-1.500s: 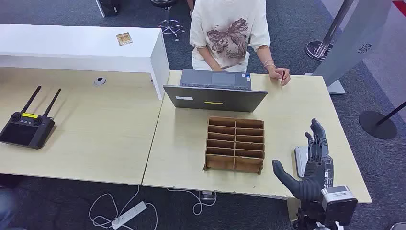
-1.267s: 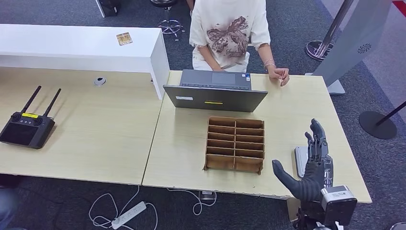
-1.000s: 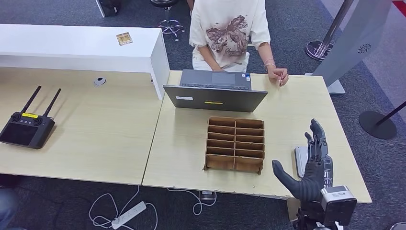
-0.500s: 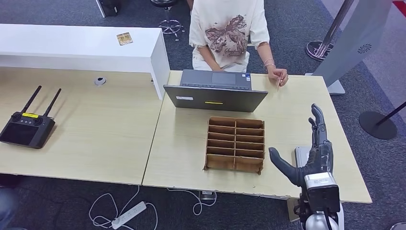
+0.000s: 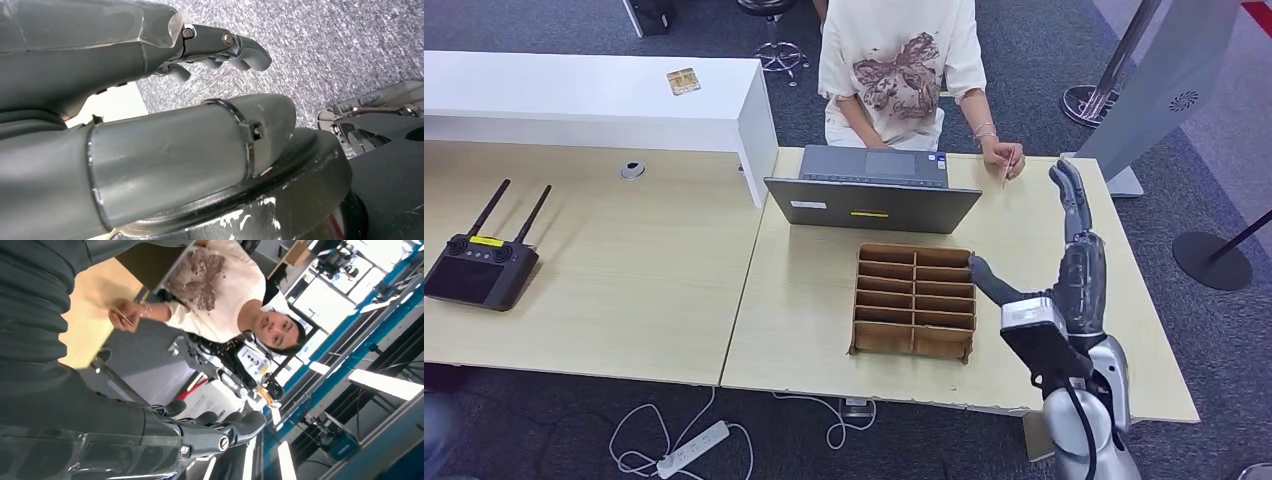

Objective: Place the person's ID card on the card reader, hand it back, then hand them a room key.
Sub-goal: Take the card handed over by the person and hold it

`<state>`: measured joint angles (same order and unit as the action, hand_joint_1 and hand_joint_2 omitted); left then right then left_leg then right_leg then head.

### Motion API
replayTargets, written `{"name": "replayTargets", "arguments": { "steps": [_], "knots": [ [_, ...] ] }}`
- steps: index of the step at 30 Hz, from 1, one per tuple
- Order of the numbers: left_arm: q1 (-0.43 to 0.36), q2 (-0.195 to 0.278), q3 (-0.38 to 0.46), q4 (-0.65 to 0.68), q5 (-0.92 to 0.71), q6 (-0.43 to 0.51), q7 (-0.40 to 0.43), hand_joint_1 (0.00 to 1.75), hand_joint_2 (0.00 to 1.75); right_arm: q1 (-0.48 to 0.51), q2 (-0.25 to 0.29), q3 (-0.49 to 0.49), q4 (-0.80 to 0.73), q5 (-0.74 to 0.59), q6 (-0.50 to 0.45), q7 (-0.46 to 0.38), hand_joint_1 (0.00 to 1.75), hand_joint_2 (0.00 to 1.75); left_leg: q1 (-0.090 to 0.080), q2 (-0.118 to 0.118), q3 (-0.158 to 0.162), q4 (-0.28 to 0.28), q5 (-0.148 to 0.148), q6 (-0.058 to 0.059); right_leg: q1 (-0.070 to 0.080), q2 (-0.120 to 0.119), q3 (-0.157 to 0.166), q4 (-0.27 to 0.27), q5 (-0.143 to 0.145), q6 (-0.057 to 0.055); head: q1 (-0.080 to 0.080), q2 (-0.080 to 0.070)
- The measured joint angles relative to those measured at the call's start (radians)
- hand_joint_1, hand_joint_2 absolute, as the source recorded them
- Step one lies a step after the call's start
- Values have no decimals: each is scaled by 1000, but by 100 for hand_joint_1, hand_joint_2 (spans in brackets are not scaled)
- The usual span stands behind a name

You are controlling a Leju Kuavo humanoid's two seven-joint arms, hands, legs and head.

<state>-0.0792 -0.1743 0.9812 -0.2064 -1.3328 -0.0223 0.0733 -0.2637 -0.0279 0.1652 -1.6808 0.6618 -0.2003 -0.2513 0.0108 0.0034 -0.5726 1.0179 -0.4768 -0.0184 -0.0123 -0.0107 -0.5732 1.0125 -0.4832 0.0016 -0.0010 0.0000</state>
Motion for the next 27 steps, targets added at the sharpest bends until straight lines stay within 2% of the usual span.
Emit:
{"name": "replayTargets", "arguments": {
  "steps": [6,11,16,21,27],
  "knots": [
    [-12,0,-12,0,-9,-15,2,0,0,-282,-20,86,216,178,-7,139,0,175,0,0,0,0,2,0,0,0,0,1,2,0,0,0],
    [-20,0,-16,0,-9,-22,13,0,0,-499,-19,118,457,253,-8,191,0,175,0,-2,0,0,3,0,0,-1,-1,2,2,0,0,0],
    [-23,0,-16,0,-6,-26,19,0,0,-659,-4,147,680,324,-22,217,0,175,0,-2,-1,0,3,0,0,-1,-1,2,2,0,0,0],
    [-28,0,-16,0,-4,-27,20,0,0,-820,24,181,913,419,-32,281,0,175,0,-2,-1,0,3,0,0,-1,-2,2,2,0,0,0],
    [-30,0,-16,0,-4,-30,21,0,0,-933,43,209,1082,469,-3,346,0,175,0,-2,-1,0,3,0,0,-1,-2,2,2,0,0,0]
  ]
}}
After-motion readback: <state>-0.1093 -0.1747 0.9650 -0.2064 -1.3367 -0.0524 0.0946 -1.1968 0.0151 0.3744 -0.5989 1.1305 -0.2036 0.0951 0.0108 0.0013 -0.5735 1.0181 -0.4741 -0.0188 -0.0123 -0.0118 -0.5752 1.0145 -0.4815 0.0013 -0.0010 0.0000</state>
